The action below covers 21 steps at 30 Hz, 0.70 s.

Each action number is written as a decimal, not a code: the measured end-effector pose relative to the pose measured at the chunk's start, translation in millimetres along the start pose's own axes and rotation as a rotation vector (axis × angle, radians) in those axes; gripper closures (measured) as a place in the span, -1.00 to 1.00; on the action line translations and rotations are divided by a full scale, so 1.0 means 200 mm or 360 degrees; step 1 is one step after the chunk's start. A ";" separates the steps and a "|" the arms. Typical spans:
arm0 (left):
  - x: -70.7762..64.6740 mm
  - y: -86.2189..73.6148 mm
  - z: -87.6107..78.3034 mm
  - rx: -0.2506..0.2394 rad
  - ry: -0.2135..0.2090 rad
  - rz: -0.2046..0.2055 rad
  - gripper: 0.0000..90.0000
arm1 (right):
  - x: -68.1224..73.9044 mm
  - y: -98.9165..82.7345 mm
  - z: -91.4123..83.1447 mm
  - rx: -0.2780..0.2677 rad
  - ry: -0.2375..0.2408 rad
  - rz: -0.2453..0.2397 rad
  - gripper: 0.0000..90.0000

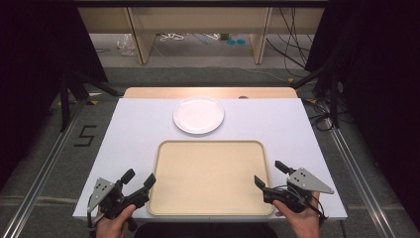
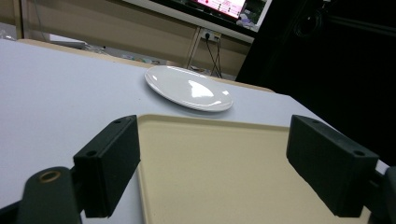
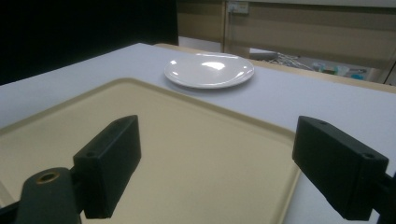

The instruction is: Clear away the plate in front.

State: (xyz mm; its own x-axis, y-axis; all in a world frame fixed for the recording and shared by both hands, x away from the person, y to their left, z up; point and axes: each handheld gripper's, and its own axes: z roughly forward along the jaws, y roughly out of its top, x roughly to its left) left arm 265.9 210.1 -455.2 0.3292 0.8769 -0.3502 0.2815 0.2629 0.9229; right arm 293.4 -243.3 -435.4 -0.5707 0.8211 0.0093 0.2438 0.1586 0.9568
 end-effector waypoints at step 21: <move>-0.01 0.04 0.08 0.0004 -0.0078 -0.0070 -0.61 | -0.01 0.00 0.00 -0.0017 0.0026 0.0007 -0.62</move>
State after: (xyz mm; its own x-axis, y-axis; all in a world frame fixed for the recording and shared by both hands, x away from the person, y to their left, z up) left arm 281.8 203.3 -450.0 0.3601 0.8439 -0.3977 0.2987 0.2995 0.9061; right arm 294.4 -244.5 -435.6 -0.5824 0.8127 0.0181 0.2379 0.1491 0.9598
